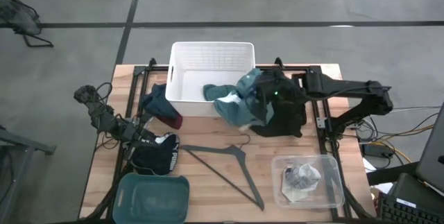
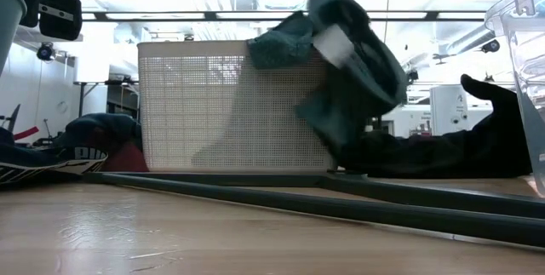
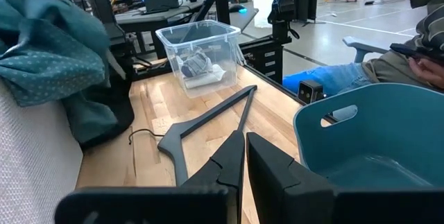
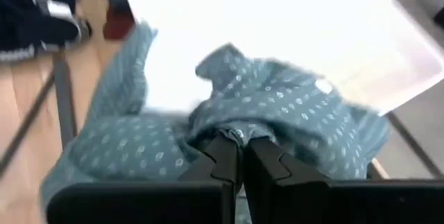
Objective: Pick & Place Cloths
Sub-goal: Put the light green polo shirt into the white laundry bin
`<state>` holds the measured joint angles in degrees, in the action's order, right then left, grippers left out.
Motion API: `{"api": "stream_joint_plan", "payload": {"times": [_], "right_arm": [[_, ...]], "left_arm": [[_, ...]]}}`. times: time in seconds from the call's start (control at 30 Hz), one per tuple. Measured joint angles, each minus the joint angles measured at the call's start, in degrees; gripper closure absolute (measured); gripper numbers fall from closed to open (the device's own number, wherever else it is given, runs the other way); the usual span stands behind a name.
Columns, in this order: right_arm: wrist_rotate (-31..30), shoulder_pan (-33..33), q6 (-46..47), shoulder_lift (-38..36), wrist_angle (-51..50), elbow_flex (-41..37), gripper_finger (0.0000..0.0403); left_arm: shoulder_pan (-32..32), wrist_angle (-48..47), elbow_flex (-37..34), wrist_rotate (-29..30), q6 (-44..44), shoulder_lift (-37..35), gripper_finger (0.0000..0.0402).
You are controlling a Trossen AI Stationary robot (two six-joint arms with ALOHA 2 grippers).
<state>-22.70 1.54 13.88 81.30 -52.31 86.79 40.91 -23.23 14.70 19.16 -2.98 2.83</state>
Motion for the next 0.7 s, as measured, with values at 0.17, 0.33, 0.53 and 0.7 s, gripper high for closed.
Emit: {"api": "stream_joint_plan", "payload": {"times": [0.17, 0.33, 0.53, 0.7], "right_arm": [[-0.3, 1.2, -2.3, 0.5, 0.9, 5.3, 0.0394], [-0.4, 3.3, -4.6, 2.3, 1.5, 10.6, 0.0394], [-0.5, 7.2, -8.7, 9.1, 2.1, 22.4, 0.0394], [-0.4, 10.9, -11.7, 18.7, 2.1, 36.5, 0.0394]], "left_arm": [[0.0, 0.0, 0.0, 0.0, 0.0, 0.0, 0.0378], [0.0, 0.0, 0.0, 0.0, 0.0, 0.0, 0.0378], [0.0, 0.0, 0.0, 0.0, 0.0, 0.0, 0.0378], [0.0, 0.0, 0.0, 0.0, 0.0, 0.0, 0.0378]]}}
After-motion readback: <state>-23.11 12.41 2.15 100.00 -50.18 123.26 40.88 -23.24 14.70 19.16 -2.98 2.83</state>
